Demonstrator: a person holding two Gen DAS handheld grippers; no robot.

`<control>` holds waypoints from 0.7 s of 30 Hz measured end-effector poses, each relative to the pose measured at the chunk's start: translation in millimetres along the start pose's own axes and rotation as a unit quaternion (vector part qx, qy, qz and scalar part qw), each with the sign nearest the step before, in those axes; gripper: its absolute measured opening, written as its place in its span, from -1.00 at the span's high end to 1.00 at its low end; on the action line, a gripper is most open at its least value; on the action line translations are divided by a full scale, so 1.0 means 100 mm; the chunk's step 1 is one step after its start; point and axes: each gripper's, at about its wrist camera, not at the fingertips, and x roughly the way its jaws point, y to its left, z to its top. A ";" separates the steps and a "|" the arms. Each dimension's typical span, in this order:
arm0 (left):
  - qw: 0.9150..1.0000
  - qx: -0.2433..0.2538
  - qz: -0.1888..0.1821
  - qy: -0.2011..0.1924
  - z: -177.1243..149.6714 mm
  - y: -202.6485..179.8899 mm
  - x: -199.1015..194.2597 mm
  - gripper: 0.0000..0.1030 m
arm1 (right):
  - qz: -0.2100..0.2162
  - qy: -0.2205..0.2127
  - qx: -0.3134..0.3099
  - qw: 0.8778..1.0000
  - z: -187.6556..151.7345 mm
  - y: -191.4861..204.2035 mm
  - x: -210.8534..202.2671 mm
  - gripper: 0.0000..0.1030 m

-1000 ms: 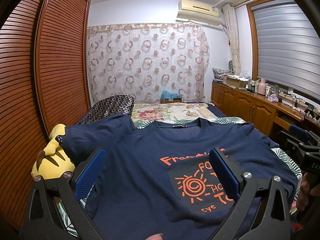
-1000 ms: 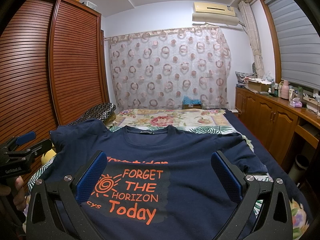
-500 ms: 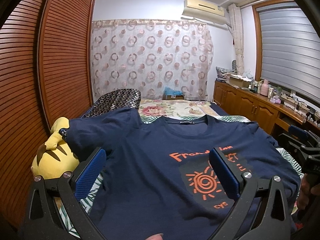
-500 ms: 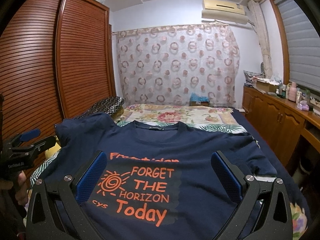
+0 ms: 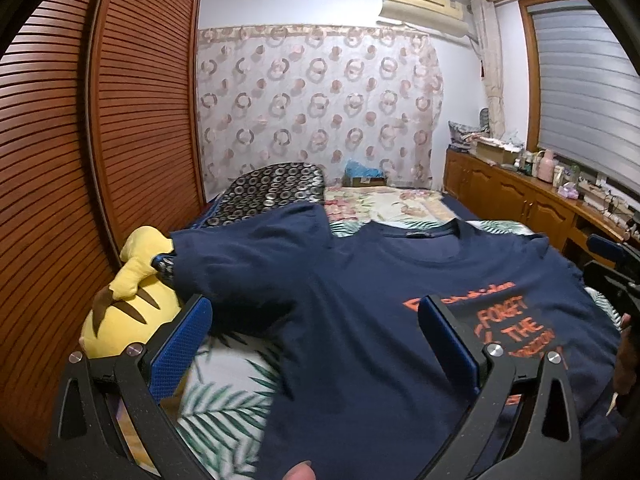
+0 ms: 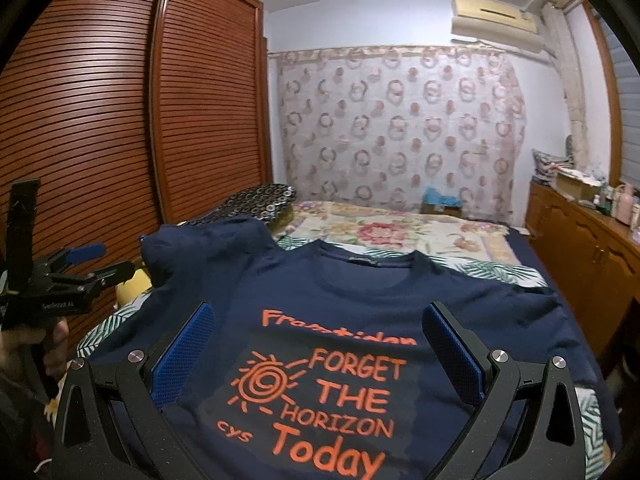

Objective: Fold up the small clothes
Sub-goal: 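Move the left gripper to the shirt side by the plush toy and grasp it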

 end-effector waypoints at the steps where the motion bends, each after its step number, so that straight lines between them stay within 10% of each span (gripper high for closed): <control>1: 1.000 0.005 0.004 0.002 0.00 0.05 0.03 -1.00 | 0.004 0.003 -0.002 1.000 0.00 -0.03 0.04 -1.00; 21: 0.997 -0.052 0.003 0.056 0.22 1.07 0.69 -0.31 | 0.057 0.081 -0.007 0.995 0.00 -0.48 0.50 -1.00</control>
